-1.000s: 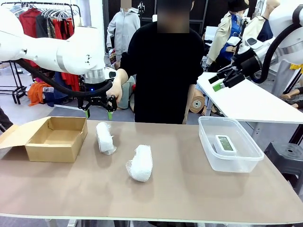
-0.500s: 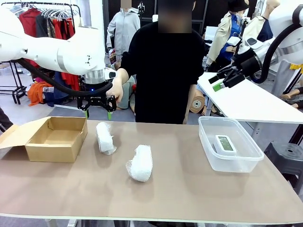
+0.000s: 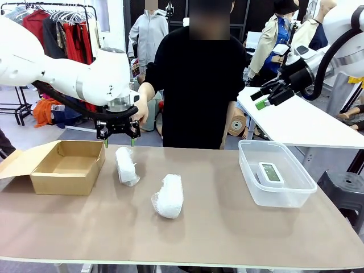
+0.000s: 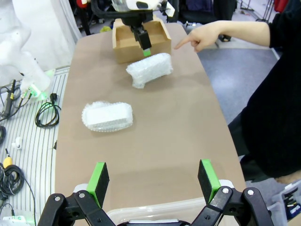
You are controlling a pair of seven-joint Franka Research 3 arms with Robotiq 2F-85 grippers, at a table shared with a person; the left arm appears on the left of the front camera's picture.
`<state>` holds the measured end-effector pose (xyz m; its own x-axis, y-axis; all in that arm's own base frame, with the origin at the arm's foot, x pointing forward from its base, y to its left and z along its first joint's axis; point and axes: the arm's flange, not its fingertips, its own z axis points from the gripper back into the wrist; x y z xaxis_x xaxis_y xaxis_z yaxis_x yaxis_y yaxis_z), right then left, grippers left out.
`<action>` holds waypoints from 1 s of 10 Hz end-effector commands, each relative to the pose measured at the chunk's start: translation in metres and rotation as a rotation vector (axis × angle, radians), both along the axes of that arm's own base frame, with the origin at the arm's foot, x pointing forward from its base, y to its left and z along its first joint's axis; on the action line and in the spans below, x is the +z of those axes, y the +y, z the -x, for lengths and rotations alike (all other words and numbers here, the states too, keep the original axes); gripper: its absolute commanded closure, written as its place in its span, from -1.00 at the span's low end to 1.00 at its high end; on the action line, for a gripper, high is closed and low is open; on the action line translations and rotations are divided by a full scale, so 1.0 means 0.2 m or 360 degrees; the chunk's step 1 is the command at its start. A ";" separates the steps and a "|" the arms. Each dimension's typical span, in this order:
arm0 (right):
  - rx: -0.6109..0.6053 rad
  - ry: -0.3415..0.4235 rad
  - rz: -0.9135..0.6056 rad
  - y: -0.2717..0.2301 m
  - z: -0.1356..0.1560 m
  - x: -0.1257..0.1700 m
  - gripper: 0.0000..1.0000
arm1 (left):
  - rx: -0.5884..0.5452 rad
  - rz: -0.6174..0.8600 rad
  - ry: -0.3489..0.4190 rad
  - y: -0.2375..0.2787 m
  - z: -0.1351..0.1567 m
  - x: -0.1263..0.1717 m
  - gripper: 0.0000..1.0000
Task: Separate and place wrapped and unwrapped clocks.
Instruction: Pick up the Digital clock indicated by the person.
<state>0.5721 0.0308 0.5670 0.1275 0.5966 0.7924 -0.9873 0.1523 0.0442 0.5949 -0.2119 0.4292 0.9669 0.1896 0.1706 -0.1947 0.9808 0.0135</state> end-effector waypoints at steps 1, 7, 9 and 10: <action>-0.0001 -0.0003 -0.0002 0.00 0.00 0.00 -1.00 | 0.0112 -0.0018 -0.0015 -0.03 -0.04 -0.09 -1.00; -0.0001 -0.0003 -0.0002 0.00 0.00 0.00 -1.00 | 0.0206 0.0061 -0.0008 0.00 -0.07 -0.24 -1.00; -0.0001 -0.0003 -0.0002 0.00 0.00 0.00 -1.00 | 0.0154 0.0092 -0.0023 -0.01 -0.08 -0.29 -1.00; -0.0001 -0.0003 -0.0002 0.00 0.00 0.00 -1.00 | 0.0148 0.0109 -0.0006 0.00 -0.09 -0.31 -1.00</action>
<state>0.5721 0.0308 0.5670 0.1275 0.5966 0.7924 -0.9873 0.1523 0.0441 0.6130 -0.2162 0.3715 0.9400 0.2983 0.1657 -0.2983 0.9541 -0.0257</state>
